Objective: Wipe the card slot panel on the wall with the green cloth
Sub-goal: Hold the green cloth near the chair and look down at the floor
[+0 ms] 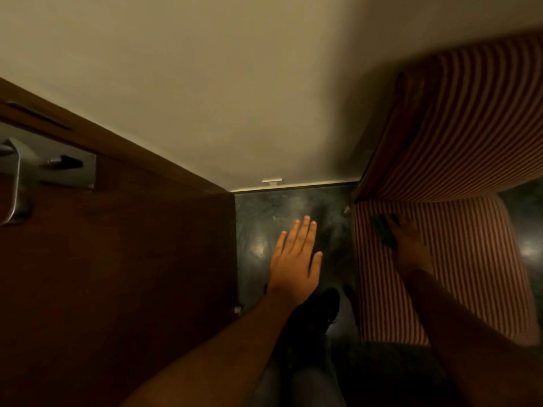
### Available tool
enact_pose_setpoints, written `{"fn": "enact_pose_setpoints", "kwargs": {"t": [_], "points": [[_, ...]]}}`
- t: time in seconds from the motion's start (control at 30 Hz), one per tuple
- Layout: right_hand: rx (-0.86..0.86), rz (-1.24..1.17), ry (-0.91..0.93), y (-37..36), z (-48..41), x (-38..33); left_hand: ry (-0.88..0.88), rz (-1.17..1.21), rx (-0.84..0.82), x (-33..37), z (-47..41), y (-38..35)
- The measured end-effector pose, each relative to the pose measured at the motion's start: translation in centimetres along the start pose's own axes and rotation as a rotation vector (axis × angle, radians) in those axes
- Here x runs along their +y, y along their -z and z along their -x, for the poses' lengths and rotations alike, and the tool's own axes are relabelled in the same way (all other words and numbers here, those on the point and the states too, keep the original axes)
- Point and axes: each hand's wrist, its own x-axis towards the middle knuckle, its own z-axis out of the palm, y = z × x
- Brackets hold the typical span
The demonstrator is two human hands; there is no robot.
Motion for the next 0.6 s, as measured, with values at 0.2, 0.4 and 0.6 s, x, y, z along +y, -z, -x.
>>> {"fn": "enact_pose_setpoints", "kwargs": {"t": [0.2,0.4,0.6], "points": [[0.072,0.133,0.019,-1.2,-2.8,0.8,0.007,0.005,-0.003,-0.2,-0.2,-1.4],[-0.1,0.353,-0.051,-2.9,-2.1,0.6,-0.001,-0.019,-0.041,-0.6,-0.7,-1.5],[-0.042,0.346,-0.022,-1.6,-0.5,-1.5,0.003,-0.06,-0.04,-0.9,-2.3,-0.3]]}}
